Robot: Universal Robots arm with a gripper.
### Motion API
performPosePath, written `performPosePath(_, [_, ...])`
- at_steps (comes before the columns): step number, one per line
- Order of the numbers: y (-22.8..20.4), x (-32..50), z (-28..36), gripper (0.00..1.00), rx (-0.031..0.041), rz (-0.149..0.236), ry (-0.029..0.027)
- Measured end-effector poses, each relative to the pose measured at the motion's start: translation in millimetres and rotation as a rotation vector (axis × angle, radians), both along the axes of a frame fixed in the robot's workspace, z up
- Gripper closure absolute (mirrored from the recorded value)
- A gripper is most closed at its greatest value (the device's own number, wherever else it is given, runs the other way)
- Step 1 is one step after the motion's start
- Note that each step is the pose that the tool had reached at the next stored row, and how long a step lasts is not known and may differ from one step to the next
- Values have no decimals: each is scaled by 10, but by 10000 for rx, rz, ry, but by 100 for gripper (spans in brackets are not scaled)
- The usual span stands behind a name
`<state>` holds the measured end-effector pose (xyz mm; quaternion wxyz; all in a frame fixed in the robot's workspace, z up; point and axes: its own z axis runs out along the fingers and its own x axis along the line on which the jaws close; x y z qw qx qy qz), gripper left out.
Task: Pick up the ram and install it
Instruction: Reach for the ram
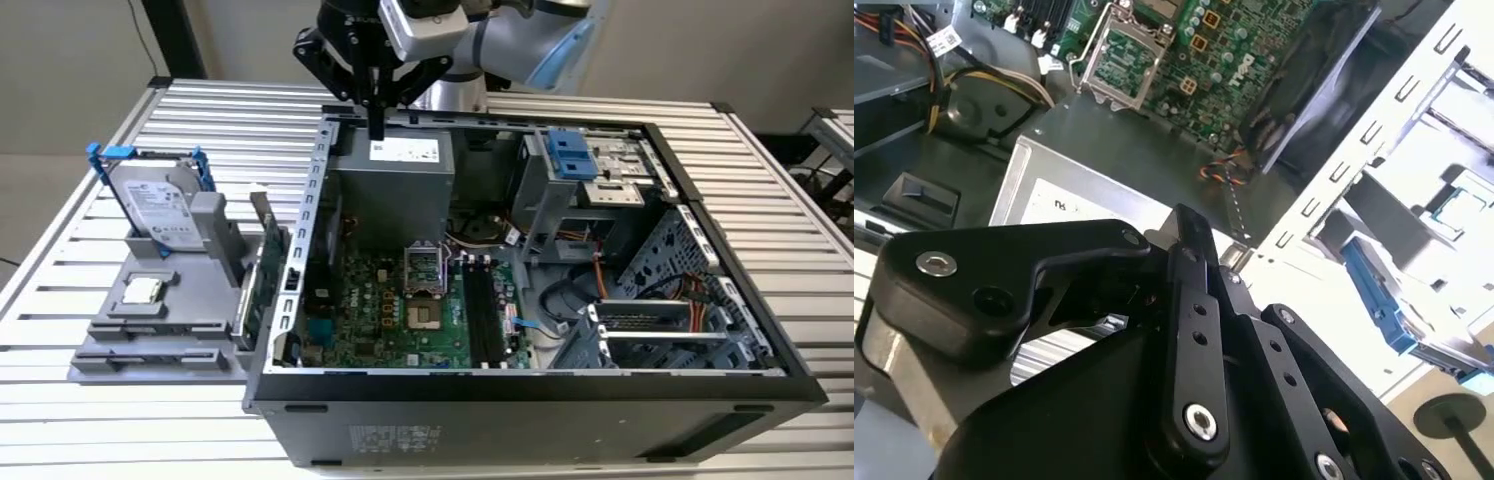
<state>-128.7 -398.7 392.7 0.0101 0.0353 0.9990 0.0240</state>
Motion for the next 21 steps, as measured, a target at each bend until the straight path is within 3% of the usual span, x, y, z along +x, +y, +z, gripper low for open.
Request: performPosePath(21, [2, -133, 0, 100, 0, 6, 39])
